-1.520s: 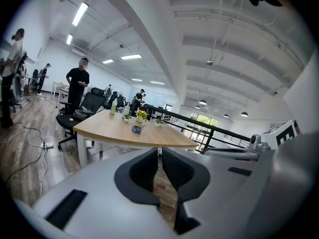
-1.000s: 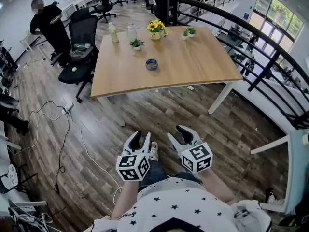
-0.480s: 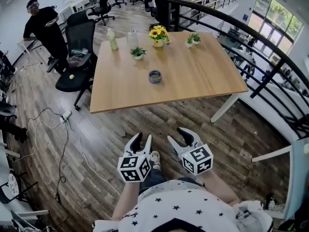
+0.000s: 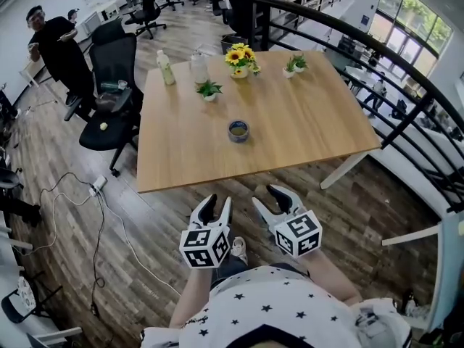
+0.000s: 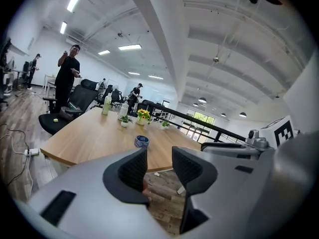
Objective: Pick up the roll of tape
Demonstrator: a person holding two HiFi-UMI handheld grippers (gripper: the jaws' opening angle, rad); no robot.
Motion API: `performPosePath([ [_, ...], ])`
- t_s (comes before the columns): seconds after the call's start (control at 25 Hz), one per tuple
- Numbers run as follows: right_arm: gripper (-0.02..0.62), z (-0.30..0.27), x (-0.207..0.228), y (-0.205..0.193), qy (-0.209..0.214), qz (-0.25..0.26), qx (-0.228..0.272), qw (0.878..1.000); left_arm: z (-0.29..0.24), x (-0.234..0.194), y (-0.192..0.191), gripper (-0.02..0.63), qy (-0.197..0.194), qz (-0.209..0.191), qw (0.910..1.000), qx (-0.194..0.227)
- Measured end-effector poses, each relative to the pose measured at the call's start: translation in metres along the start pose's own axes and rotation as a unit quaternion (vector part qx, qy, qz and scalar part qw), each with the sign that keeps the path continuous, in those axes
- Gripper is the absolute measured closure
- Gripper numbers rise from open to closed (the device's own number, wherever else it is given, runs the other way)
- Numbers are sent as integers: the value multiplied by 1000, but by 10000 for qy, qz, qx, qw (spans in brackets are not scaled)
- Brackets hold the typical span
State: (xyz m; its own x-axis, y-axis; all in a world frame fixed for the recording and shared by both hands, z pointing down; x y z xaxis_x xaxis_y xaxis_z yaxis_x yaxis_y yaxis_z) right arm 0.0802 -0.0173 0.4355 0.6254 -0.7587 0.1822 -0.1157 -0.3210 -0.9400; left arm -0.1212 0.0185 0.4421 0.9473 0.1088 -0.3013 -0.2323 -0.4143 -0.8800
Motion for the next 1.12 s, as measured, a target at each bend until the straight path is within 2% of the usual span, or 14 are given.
performPosePath([
  [0.52, 419, -78, 52, 30, -14, 42, -28, 10000, -85, -41, 42, 459, 21, -25, 9999, -124],
  [1.12, 419, -141, 97, 45, -444, -114, 39, 9989, -178, -78, 65, 459, -221, -112, 9985, -493],
])
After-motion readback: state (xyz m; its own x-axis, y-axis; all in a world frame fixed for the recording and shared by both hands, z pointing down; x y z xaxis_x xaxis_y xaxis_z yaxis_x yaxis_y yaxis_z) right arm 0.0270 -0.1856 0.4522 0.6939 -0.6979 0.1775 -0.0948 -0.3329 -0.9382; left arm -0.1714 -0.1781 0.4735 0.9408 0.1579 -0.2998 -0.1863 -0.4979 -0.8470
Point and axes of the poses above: the fingertips, and each gripper's own axes: z backward along the fingers, x to its right, y out of its top, the point moved 10 cm from there along z, backward along the fingers, and after that the axes turned 5 degrees about y, right-handed, at the moved point
